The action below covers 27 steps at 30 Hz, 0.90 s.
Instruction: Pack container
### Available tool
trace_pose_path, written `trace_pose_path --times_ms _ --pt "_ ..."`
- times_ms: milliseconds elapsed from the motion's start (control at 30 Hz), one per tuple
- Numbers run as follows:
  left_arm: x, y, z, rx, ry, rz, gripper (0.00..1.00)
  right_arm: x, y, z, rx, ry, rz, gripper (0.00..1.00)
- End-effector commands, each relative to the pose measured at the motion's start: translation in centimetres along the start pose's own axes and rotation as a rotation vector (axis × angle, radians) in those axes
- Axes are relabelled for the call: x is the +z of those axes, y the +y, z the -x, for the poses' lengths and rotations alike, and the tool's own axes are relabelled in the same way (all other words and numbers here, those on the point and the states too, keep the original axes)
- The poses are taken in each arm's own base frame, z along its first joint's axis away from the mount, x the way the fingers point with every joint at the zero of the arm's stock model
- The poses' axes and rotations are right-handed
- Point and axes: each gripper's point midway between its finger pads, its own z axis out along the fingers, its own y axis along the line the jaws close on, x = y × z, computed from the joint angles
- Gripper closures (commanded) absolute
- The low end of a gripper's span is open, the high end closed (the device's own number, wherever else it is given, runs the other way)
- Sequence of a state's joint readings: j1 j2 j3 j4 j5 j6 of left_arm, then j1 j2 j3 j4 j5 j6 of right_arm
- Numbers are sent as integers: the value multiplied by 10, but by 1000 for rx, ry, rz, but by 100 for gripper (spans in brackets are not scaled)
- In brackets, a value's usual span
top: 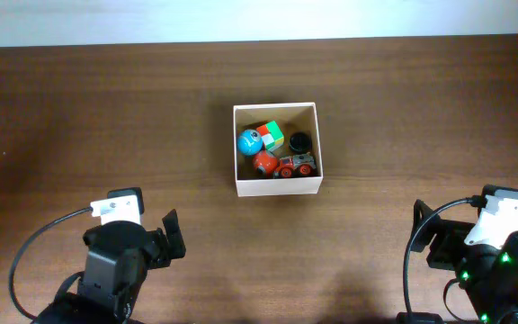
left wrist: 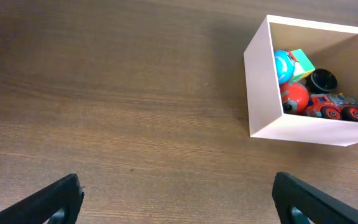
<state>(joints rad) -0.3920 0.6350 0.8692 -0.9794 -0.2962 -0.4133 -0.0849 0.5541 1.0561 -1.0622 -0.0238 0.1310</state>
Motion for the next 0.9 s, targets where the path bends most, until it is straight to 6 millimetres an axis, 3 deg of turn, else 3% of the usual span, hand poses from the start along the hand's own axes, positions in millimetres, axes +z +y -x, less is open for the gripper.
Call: trace_pose_path --times_ms 0,700,867 --pt "1 3 -1 -12 -2 16 1 -1 -3 1 5 -7 -18 1" --pt "1 3 -1 -11 0 17 1 -1 -3 1 5 -7 -18 1" --pt "4 13 0 -63 -2 39 1 -1 -3 1 5 -7 -18 1"
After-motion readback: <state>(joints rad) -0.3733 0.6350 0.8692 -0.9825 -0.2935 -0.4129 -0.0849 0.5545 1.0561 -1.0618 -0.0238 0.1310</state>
